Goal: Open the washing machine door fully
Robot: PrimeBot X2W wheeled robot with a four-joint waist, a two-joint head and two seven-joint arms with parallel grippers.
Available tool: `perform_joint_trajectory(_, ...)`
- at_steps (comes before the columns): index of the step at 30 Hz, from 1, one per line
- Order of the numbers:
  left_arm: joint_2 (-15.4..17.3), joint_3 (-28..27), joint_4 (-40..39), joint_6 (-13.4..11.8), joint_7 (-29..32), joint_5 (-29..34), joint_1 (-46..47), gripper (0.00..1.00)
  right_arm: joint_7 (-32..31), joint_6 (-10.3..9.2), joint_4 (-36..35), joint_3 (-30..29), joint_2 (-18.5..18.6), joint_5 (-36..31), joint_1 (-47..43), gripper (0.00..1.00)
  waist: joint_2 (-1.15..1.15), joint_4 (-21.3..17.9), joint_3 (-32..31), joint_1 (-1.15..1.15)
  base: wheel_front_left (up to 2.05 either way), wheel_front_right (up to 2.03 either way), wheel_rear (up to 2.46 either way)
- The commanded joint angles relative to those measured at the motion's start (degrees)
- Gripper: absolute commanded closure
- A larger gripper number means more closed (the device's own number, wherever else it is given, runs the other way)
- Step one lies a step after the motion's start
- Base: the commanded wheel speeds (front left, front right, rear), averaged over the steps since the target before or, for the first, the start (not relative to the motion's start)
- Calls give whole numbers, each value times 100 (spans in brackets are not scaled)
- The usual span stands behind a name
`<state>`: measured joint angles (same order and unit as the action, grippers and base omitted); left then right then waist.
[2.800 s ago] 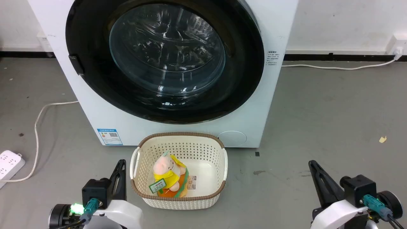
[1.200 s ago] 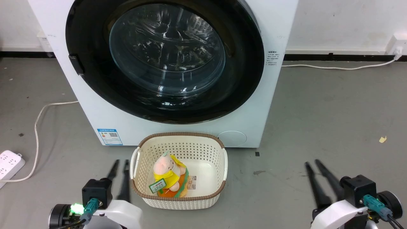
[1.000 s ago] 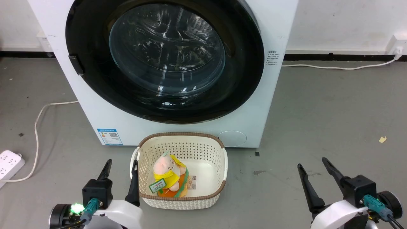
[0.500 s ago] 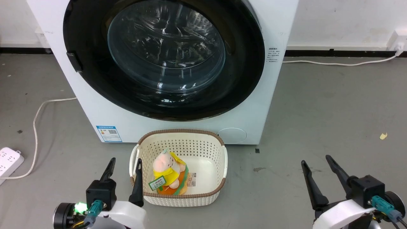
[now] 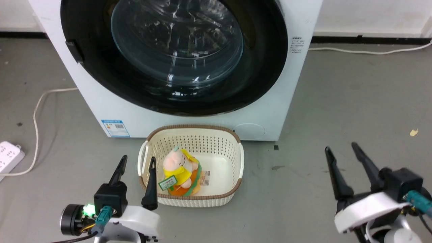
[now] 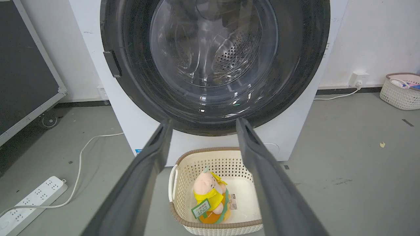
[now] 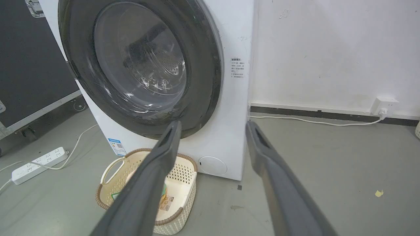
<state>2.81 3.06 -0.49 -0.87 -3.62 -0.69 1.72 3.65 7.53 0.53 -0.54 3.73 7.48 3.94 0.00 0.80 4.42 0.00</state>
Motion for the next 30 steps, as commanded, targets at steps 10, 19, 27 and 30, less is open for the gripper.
perform_joint_trajectory(10, 2, 165, -110, -74, -175, -68, 329, 0, -115, -2, 189, -116, 216, 768, 953, 0, 0, 138, 468, 0, 0, 0, 0)
perform_joint_trajectory(19, 3, 275, -151, -123, -283, -112, 502, 0, -459, -2, 515, -471, 83, 1578, 1821, 0, 0, 242, 753, 0, 0, 0, 0)
perform_joint_trajectory(27, 3, 388, -180, -160, -379, -154, 652, 0, -791, -2, 919, -789, 20, 2050, 2629, 100, 0, 345, 991, 0, 0, 0, 0)
perform_joint_trajectory(30, 4, 436, -191, -177, -415, -166, 710, 0, -933, -2, 1095, -903, 3, 2242, 2939, 100, 0, 390, 1083, 0, 0, 0, 0)
